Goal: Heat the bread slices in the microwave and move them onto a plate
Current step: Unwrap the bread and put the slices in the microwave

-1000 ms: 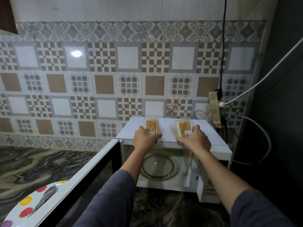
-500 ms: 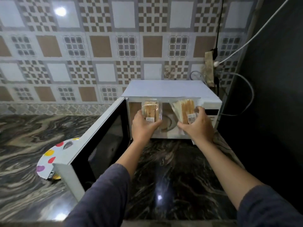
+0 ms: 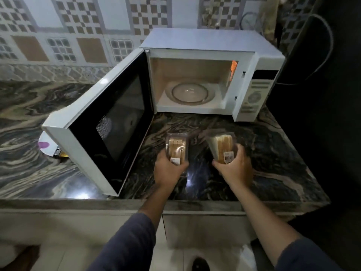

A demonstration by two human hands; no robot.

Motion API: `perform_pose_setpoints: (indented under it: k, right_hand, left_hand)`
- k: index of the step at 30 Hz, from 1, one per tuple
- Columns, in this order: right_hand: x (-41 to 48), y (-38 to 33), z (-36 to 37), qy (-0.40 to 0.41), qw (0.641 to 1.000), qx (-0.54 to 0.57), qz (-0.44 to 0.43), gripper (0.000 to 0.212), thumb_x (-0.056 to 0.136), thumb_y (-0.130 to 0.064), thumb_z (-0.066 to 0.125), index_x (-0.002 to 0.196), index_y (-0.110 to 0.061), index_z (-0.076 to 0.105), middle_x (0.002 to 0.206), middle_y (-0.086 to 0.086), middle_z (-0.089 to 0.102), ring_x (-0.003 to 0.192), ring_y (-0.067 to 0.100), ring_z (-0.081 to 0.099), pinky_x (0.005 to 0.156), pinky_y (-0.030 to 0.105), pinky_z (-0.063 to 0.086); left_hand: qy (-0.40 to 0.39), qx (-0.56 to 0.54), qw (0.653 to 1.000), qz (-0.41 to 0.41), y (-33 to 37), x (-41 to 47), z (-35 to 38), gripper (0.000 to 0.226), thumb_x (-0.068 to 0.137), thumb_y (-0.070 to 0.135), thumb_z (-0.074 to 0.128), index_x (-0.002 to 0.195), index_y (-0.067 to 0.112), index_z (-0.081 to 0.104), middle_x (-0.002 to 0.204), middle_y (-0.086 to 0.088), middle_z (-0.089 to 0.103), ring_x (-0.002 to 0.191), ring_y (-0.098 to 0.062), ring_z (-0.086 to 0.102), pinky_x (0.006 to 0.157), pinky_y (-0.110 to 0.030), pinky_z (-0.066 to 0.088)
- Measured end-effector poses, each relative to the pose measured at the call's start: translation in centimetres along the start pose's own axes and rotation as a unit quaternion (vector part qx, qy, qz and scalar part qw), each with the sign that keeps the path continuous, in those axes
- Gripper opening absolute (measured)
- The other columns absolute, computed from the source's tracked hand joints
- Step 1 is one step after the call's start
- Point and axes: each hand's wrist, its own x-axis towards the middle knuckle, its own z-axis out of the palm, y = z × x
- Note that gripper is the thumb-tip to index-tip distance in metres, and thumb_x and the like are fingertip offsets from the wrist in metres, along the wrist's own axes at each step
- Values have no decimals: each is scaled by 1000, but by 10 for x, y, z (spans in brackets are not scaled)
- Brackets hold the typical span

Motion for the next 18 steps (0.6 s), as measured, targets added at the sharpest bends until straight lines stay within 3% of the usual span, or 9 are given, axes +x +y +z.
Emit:
perform_pose_setpoints:
  k: [7,10,13,16,18]
  right_hand:
    - [20,22,17,-30,999,6,41,100,60,-46,82,141,-17,29,136,13,49,123,34,45,95,45,39]
    - [30,24,16,-66,998,-15,17,108,66,-51,77,148,-15,15,151,12,29,139,30,25,111,49,23]
    - [37,16,9,-23,997,-42,-56,104,71,-49,72,148,-11,14,155,11,21,145,25,13,115,51,8]
    - [39,-1,4,62,982,21,-178,83,74,-38,69,140,-2,34,143,20,40,136,34,32,112,50,23]
    - [36,-14,7,66,960,62,-264,66,76,-28,68,131,-1,44,130,20,50,124,29,44,105,40,35]
  left_hand:
    - [-16,6,1000,11,-5,13,18,73,58,43,80,120,17,51,114,-4,59,102,-19,60,84,-38,54]
    - [-65,-10,997,27,-1,26,20,69,68,51,73,121,15,51,117,-6,57,109,-21,57,92,-36,50]
    - [-54,-39,998,21,-1,25,7,53,91,38,54,133,7,46,132,-11,49,123,-23,47,102,-26,37]
    - [-31,-53,998,17,-13,12,-6,46,97,31,44,134,5,46,134,-11,50,124,-21,48,98,-23,37]
    - [-34,-55,997,30,-25,4,-10,37,97,26,44,128,6,52,126,-10,57,117,-20,54,92,-19,40]
